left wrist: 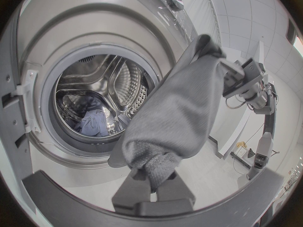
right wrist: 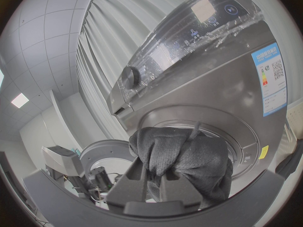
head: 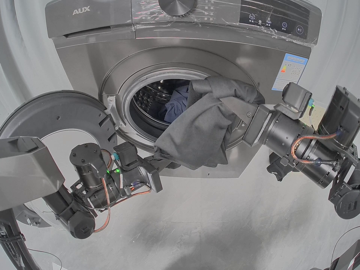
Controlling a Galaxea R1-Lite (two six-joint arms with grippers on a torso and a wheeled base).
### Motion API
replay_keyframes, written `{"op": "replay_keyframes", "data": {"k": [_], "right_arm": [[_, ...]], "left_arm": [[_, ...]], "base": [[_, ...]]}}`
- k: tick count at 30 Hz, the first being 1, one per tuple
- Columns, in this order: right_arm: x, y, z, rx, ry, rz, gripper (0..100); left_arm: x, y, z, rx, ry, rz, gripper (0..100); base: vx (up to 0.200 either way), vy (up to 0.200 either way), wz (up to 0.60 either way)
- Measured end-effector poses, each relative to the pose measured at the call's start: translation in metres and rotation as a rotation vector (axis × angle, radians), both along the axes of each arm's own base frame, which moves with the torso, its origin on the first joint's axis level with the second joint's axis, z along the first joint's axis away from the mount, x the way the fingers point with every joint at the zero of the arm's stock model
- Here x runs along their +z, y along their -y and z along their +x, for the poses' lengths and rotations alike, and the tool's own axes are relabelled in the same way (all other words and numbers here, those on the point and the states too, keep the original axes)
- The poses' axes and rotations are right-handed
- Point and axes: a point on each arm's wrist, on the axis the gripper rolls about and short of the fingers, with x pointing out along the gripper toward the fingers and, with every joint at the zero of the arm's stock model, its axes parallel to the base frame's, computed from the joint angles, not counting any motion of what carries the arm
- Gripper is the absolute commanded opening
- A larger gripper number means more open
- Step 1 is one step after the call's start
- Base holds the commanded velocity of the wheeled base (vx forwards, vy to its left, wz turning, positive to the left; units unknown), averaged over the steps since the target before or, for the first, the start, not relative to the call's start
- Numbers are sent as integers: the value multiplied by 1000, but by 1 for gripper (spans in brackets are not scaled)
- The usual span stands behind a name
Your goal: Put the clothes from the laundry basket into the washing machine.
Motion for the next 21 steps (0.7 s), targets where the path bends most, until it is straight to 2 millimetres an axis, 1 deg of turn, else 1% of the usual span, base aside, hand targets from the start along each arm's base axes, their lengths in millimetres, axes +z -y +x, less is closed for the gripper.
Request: {"op": "replay_keyframes", "data": {"k": [4, 5, 11, 17, 21], "right_arm": [[-13, 3, 5, -19, -33, -35, 0], [-18, 4, 6, -22, -44, -47, 100], [-48, 6, 9, -37, -120, -128, 100], [-84, 5, 14, -44, -196, -243, 100], [-98, 2, 17, -42, -228, -280, 100]], "left_arm": [[12, -9, -18, 5, 17, -5, 0], [17, -11, -23, 7, 26, -10, 0], [41, -22, -43, 11, 91, -43, 0], [56, -25, -50, 7, 138, -73, 0], [64, -24, -51, 7, 164, -91, 0]], "base": [[0, 0, 0], [0, 0, 0], [0, 0, 0], [0, 0, 0], [0, 0, 0]]}}
